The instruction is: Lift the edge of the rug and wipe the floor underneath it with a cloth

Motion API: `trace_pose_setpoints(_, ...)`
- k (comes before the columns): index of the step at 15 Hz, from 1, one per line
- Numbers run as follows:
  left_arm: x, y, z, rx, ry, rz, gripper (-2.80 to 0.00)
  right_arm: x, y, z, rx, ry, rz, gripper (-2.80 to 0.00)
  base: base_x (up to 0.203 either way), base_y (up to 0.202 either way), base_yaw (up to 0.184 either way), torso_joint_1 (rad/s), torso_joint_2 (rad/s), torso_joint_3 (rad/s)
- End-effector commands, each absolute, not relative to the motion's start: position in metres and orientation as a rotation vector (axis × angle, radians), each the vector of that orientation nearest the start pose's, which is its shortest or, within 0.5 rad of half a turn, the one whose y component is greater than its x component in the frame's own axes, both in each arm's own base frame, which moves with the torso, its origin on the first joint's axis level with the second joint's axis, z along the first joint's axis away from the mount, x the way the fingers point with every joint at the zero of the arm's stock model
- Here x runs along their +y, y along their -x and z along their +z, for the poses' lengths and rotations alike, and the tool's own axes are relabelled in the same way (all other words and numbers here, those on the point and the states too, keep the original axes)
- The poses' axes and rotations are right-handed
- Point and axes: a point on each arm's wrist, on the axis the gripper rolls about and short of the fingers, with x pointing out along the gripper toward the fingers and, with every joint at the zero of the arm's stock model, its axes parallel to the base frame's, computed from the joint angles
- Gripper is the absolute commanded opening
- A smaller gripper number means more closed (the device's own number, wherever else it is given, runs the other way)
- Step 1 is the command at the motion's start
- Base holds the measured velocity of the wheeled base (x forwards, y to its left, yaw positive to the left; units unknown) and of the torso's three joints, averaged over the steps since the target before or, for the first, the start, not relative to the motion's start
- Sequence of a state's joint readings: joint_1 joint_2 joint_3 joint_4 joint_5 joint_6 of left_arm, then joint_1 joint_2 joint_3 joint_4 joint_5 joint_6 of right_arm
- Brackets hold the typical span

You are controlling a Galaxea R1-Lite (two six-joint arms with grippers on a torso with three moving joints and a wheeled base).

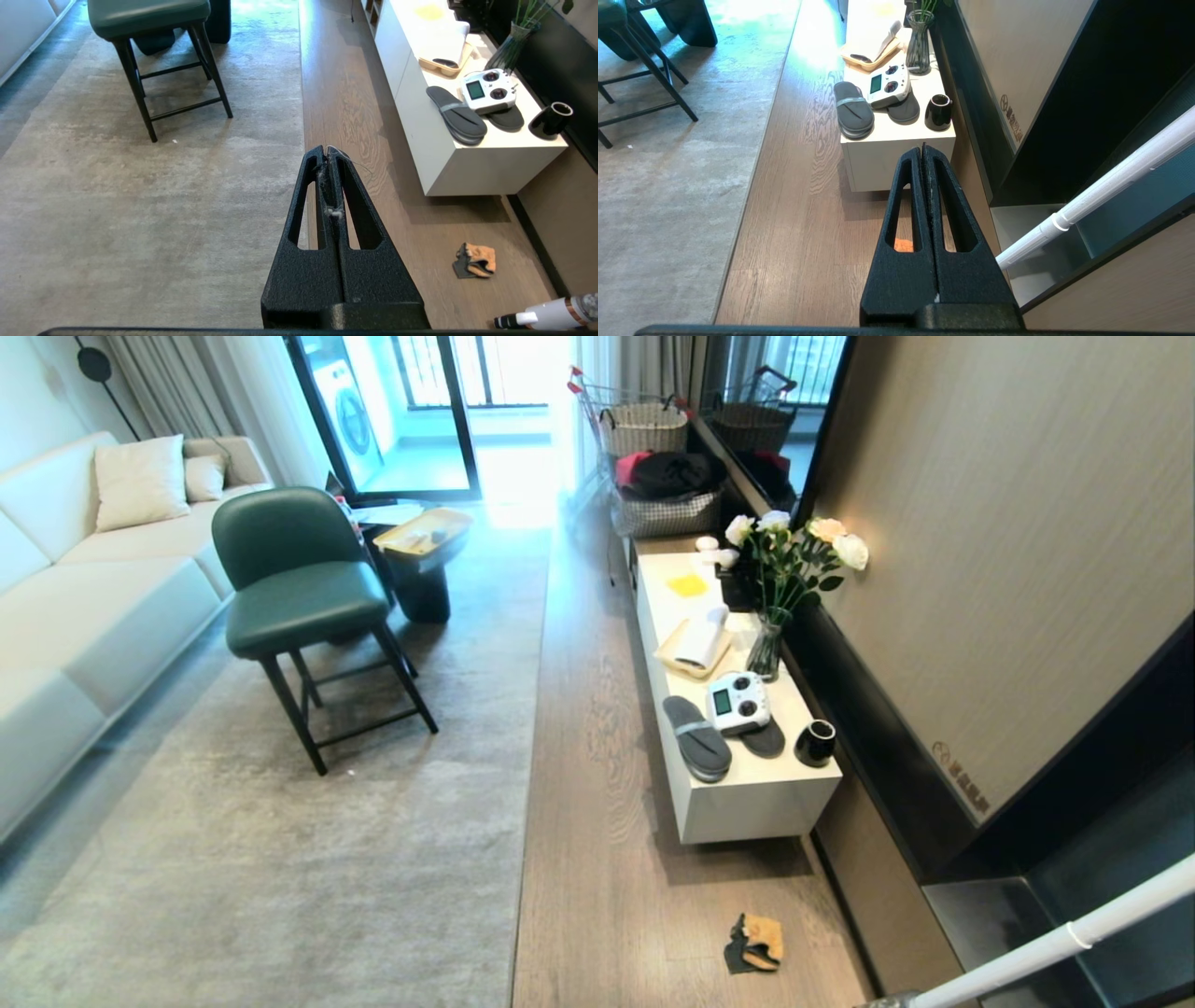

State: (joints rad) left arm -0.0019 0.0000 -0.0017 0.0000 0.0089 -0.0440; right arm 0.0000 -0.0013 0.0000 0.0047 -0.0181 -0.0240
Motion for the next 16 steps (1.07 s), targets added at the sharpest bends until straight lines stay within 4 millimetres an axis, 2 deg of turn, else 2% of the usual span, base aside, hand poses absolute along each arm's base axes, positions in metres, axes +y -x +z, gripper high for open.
trace_pose_setpoints(1, 0.0002, 0.0229, 0.0759, -0.002, 0.044, 0.008, -2.8, -0.0004, 0.0228, 0.075, 0.005, 0.025, -0.017, -2.8, 0.0, 0.0, 0.0, 0.122, -0.27, -0.151)
trace_pose_setpoints(11, 0.0002, 0.0229, 0.0759, -0.002, 0.044, 0.007, -2.8, -0.0004, 0.0228, 0.0752, 0.003, 0.023, -0.017, -2.8, 0.0, 0.0, 0.0, 0.087, -0.19, -0.1)
trace_pose_setpoints(16, 0.0003, 0.0229, 0.0759, -0.002, 0.044, 0.006, -2.8, -0.0004, 0.0228, 0.0752, 0.003, 0.02, -0.018, -2.8, 0.0, 0.0, 0.0, 0.013, -0.02, -0.012)
